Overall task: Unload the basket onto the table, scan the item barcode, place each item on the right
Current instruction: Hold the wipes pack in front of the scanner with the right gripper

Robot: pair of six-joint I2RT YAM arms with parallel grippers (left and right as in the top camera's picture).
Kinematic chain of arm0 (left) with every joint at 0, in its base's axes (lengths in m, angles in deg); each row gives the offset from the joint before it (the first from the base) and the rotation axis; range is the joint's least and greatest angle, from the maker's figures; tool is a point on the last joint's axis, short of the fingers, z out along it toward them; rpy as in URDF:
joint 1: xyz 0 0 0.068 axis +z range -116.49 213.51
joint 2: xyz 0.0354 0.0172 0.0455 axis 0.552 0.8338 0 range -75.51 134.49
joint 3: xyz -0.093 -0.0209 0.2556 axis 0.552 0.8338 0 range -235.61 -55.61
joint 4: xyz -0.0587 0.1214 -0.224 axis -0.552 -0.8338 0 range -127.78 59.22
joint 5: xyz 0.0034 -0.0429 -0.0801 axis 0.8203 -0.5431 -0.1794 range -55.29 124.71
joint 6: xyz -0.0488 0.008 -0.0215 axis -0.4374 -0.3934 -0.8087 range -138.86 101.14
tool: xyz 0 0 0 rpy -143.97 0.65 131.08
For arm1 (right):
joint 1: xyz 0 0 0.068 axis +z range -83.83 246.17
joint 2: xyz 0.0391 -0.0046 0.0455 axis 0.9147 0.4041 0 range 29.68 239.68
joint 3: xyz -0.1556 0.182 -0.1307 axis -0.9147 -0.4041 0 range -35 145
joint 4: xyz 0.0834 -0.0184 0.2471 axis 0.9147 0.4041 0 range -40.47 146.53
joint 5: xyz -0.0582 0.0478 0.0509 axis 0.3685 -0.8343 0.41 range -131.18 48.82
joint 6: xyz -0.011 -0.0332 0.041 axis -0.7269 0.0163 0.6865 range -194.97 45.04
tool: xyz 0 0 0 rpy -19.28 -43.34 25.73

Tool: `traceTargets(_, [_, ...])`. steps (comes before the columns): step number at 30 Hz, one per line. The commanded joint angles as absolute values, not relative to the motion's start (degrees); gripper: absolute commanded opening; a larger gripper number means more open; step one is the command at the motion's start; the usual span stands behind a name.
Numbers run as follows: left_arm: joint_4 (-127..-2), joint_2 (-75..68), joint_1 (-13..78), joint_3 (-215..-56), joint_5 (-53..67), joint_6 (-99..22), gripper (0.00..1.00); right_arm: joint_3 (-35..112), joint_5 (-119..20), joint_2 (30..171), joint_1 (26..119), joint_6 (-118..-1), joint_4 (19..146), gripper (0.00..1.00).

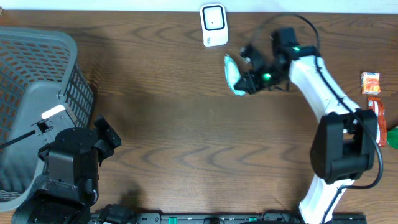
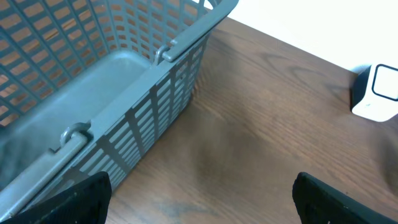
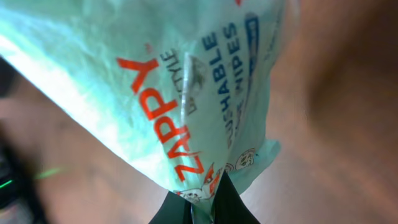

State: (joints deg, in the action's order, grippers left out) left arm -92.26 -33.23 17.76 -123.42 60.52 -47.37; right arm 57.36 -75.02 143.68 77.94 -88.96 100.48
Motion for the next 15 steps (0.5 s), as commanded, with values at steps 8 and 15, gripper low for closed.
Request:
traceTargets(8, [-92.3, -33.3, 18.0, -123.3, 61.3, -47.5, 0.93, 66.7, -30.7, 144.0, 90.8, -91.9, 85.1, 0.01])
traceTargets(15, [-92.3, -33.3, 18.0, -123.3, 61.3, -47.5, 0.93, 66.7, -27.9, 148.2, 90.2, -98.5, 73.6, 0.01])
